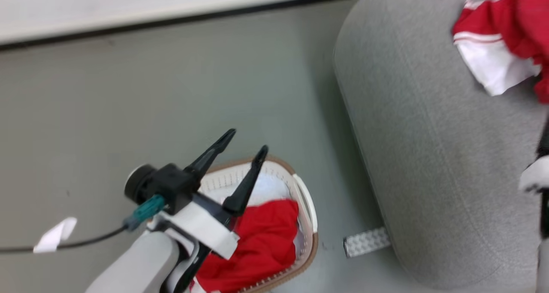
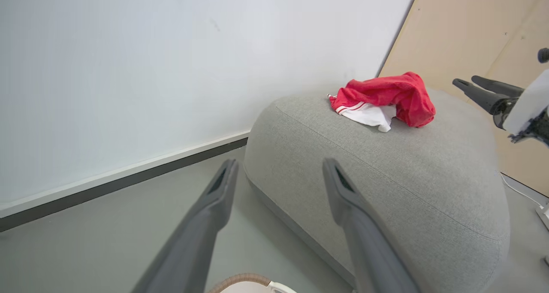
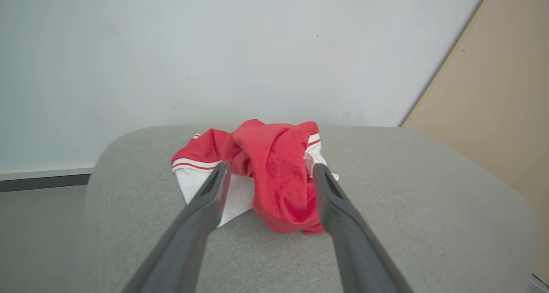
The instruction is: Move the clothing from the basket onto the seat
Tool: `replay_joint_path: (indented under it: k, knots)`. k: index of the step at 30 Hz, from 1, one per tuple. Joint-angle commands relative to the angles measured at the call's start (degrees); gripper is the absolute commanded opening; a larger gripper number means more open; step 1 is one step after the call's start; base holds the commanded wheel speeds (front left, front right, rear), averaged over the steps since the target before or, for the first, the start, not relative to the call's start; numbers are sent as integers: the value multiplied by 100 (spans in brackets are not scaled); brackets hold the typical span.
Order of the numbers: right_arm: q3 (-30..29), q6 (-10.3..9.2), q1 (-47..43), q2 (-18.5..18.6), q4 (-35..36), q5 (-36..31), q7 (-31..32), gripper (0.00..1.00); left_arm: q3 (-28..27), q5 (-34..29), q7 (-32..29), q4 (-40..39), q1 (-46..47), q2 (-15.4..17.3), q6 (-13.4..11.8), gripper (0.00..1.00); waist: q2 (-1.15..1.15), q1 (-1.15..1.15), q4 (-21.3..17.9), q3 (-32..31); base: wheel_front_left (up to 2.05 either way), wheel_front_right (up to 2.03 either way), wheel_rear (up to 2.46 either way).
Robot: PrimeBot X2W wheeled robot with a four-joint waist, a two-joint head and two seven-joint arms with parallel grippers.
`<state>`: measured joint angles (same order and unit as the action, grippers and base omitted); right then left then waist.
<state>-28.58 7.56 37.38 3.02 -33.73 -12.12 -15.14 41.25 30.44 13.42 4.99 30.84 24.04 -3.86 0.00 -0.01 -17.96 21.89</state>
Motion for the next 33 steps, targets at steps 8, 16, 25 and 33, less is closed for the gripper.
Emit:
replay_joint_path:
  k: [8,16,25,33]
  knots:
    - [1222,-14,-1425,-8,1163,904,2,100,-695,-10,176,221,-920,-190,-455,100,0,1,550,-1220,0,0,0]
    - [2184,-14,-2423,-3,1596,1461,2,100,-1820,-559,172,288,-2111,-496,-564,100,0,1,1005,-1801,0,0,0]
    - [2800,-14,-3028,-1,1350,1779,1,100,-2875,-1301,174,424,-3076,-1177,-328,100,0,1,1260,-2164,0,0,0]
    - [3084,-14,-3276,-1,1114,2077,1,100,-3636,-1806,174,433,-3478,-1681,10,100,0,1,1379,-2287,0,0,0]
